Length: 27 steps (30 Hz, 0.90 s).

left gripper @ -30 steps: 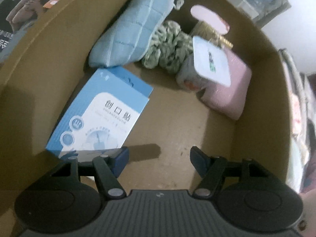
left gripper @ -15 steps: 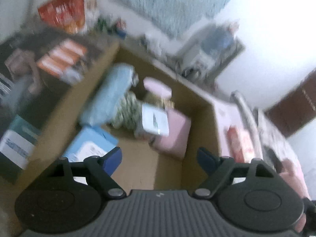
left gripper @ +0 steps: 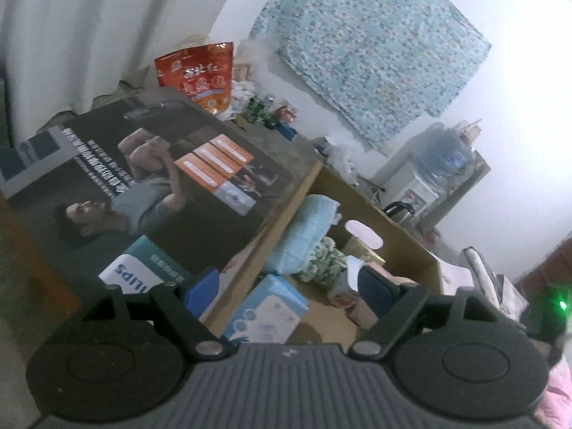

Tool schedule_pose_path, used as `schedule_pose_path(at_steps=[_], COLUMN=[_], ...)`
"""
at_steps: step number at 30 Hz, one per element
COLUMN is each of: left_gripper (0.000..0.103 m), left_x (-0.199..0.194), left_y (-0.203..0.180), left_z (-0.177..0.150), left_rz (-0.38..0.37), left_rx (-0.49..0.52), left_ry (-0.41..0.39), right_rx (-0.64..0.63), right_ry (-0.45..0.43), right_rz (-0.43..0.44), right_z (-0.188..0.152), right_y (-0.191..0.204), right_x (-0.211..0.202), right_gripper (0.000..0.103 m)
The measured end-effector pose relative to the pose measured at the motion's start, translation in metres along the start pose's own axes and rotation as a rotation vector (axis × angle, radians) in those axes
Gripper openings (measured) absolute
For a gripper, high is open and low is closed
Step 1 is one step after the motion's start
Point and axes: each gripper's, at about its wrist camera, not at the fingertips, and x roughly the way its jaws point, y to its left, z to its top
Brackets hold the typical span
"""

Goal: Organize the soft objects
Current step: 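Carry the pink plush into the cardboard box and open the right tool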

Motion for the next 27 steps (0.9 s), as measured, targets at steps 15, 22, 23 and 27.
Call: schedule_pose_path(at_steps=[15,22,23,27], left_gripper=[0.086,0.086,0.086,0.086], left_x=[-0.009,-0.01,-0.01,-0.014], left_y=[0.013,0.01,0.01,0.003], left_z=[-0.007,-0.009,-0.008,-0.012], left_rz=[0.027,0.034,0.037,0.045], left_rx=[0.009,0.023,0.024,0.044], left_ry=[-0.002,-0.006,-0.008,-0.023], right_rx=[-0.147,-0.154,-0.152,-0.144], right_ry=[0.104,0.062,0.052,-0.009], right_rz=[-0.229,-0.154,-0.132,-0.064], right_z=[-0.012,-0.005,-0.004,0.001], right_y=[0.004,0.008,0.008,0.01], right_x=[0.083,0.068,0.063,0.04], right_gripper=[0.101,0.102,0.102,0.102])
